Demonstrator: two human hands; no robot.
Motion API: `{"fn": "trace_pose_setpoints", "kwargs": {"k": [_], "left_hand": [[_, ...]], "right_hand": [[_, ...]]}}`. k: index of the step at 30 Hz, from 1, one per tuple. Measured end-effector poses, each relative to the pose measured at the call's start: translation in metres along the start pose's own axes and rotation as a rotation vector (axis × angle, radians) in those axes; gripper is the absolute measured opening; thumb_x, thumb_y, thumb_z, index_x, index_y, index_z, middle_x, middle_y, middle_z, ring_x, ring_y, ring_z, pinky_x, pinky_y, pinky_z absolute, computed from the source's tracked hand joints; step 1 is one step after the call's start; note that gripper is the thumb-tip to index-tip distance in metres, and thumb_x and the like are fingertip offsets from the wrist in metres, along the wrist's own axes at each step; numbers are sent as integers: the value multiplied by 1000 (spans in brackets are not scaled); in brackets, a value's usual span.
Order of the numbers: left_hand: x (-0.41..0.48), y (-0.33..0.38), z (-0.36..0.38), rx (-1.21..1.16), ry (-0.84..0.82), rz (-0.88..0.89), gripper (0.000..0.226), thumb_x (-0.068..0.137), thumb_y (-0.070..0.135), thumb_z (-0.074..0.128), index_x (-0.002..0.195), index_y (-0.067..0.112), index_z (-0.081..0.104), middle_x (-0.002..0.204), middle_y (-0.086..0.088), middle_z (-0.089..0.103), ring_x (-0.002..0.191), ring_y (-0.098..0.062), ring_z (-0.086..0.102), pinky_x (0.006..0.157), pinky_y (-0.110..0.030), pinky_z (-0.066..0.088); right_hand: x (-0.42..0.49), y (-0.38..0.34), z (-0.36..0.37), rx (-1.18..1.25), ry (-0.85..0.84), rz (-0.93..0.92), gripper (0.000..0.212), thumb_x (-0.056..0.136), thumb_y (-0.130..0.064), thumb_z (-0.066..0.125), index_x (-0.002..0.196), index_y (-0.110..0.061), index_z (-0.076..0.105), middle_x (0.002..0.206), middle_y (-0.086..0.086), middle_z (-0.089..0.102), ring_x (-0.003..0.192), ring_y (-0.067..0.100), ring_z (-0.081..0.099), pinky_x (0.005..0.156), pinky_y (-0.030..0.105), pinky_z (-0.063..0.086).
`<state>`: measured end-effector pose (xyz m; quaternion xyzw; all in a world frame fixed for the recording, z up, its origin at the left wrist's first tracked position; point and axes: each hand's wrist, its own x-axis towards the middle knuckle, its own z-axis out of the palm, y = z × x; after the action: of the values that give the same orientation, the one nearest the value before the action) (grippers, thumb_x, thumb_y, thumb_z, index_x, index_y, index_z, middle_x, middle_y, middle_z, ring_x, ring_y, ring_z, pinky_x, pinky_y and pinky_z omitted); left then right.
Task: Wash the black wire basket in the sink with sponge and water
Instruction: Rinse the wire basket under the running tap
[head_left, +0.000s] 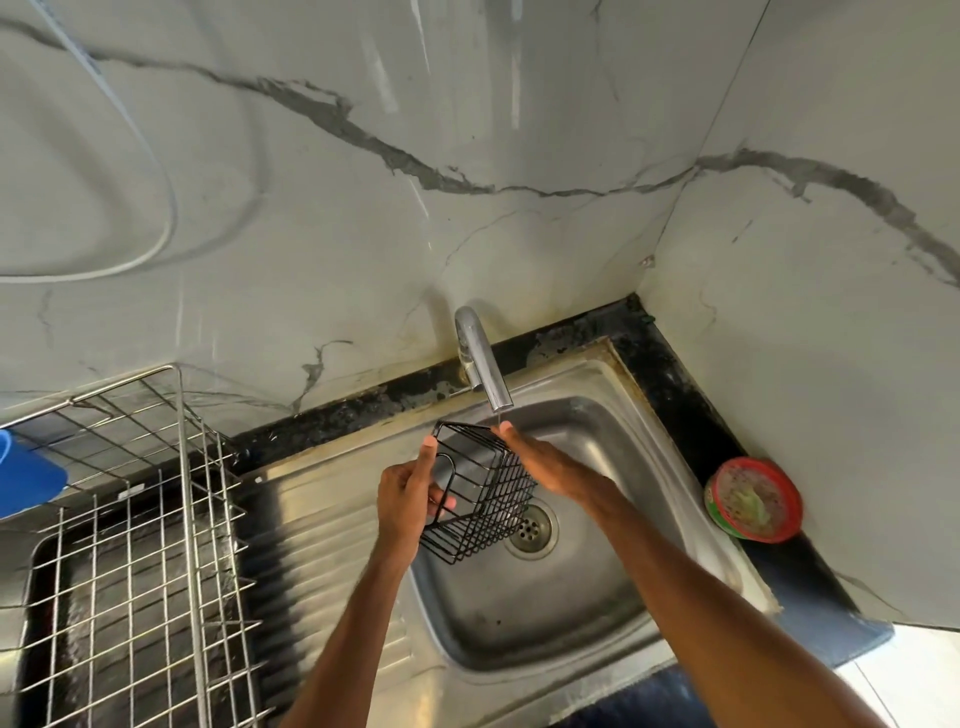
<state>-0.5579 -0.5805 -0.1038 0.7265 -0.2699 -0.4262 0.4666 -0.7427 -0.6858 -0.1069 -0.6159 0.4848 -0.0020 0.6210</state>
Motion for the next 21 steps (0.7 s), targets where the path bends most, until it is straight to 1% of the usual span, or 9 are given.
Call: {"fn": "trace_pose_setpoints", "kwargs": {"k": [2,3,7,11,14,16,18,20,21], "left_hand": [[0,-6,-4,-30,1,17,61,95,54,56,64,1,56,49,-15,62,46,-29,63,52,-30,47],[0,-7,-5,-49,2,26,62,95,53,55,64,0,56,52,-21,62,42,-24,61,51,-29,46],[0,-5,-13,-95,-15,63,61,99,45,53,56,1,54,57,-28,57,36,-17,59,42,-21,43],[2,-6,-21,-84,-15,60,63,103,41,50,51,7,47,52,-23,55,39,-21,62,45,-22,45],[0,-6,-21,-83,-20,49,63,107,35,48,51,7,48,48,-17,55,39,-21,61,44,-21,46],[-2,-6,-21,-89,-27,44,63,108,34,47,48,12,48,45,-10,54,39,-21,60,43,-21,46],[-3,-6,-21,-84,-25,38,63,107,35,46,49,11,44,44,-6,50,38,-20,59,43,-22,44],[-5,-6,-23,-88,-17,44,62,103,40,49,51,8,41,44,-5,45,36,-19,55,42,-22,43],[-6,-5,-23,-94,-13,54,61,101,41,50,50,9,40,44,-5,43,35,-19,52,41,-21,43]], "right_hand": [[-11,-12,12,-49,84,-127,73,98,-72,21,156,-29,31,164,-2,28,152,18,25,118,32,22],[-14,-16,20,-88,121,-219,67,102,-65,21,155,-26,33,163,-3,32,151,14,27,119,31,24],[-10,-3,32,-142,161,-462,57,107,-56,24,157,-30,30,163,-14,30,150,2,23,125,47,20],[0,11,13,-181,203,-366,54,106,-58,20,156,-38,29,163,-17,28,150,-2,20,125,42,21],[12,13,2,-165,153,-264,60,103,-64,19,155,-38,31,163,-10,30,150,4,23,123,40,25],[13,1,2,-168,127,-222,55,105,-60,18,148,-34,41,157,-2,39,146,13,33,119,45,28],[8,-11,11,-252,116,-266,53,108,-52,17,150,-28,39,158,0,37,147,16,30,121,48,16],[0,-16,27,-352,95,-406,59,107,-54,12,160,-29,18,167,-11,17,154,5,11,123,42,-5],[-4,-15,33,-364,92,-474,62,106,-57,11,161,-29,13,168,-13,12,153,1,7,123,40,-6]]}}
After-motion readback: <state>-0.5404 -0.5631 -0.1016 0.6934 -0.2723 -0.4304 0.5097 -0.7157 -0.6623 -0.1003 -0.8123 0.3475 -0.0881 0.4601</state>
